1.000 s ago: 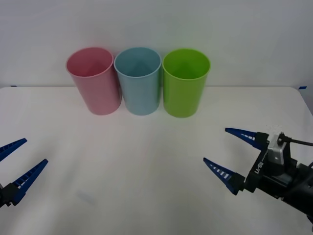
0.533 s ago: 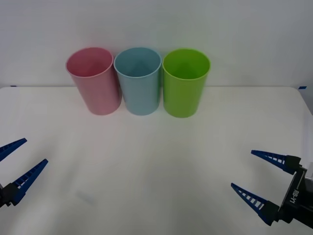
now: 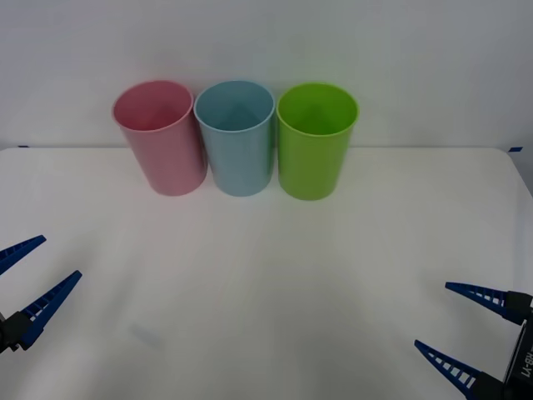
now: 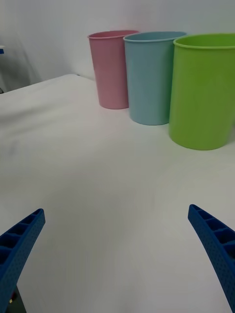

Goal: Grasp the object on the table and drop it into the matching bin: aluminum can to the light blue bin, PET bottle to the pink bin.

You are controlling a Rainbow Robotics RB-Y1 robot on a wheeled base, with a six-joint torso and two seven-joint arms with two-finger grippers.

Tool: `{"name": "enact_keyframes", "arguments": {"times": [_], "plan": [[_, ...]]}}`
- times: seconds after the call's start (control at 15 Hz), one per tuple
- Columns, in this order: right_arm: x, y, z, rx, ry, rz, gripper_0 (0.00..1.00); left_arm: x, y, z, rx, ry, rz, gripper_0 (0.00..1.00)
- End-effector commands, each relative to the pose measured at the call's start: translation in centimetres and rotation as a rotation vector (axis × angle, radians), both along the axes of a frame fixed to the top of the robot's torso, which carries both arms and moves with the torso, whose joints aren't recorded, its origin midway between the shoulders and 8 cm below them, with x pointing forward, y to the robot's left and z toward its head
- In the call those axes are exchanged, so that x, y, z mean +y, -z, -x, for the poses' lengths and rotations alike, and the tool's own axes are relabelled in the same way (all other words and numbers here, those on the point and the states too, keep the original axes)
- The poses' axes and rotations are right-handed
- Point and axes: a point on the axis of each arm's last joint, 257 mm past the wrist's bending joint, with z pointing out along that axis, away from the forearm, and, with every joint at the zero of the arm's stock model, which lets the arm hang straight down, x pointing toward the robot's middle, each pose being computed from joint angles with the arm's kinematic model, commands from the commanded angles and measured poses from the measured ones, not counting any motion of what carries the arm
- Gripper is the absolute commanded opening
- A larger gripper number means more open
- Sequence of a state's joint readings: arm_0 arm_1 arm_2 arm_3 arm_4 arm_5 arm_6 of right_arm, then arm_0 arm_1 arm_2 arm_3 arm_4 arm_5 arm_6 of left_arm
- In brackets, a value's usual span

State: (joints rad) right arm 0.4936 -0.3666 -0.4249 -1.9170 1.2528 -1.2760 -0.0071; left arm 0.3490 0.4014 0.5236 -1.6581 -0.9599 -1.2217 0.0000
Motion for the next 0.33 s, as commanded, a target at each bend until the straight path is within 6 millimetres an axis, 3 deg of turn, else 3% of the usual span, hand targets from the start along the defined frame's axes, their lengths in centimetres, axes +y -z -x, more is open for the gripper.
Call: {"name": "enact_keyframes", "arguments": {"times": [0.07, 0.33], "plan": [[-0.16, 0.27, 0.22, 0.001, 0.002, -0.004, 1.00, 0.00, 0.00, 0.00, 0.000, 0.000, 0.000, 1.00], [-0.23, 0.47, 0.45, 0.005, 0.003, -0.001, 1.00, 0.00, 0.00, 0.00, 0.000, 0.000, 0.000, 1.00]]}}
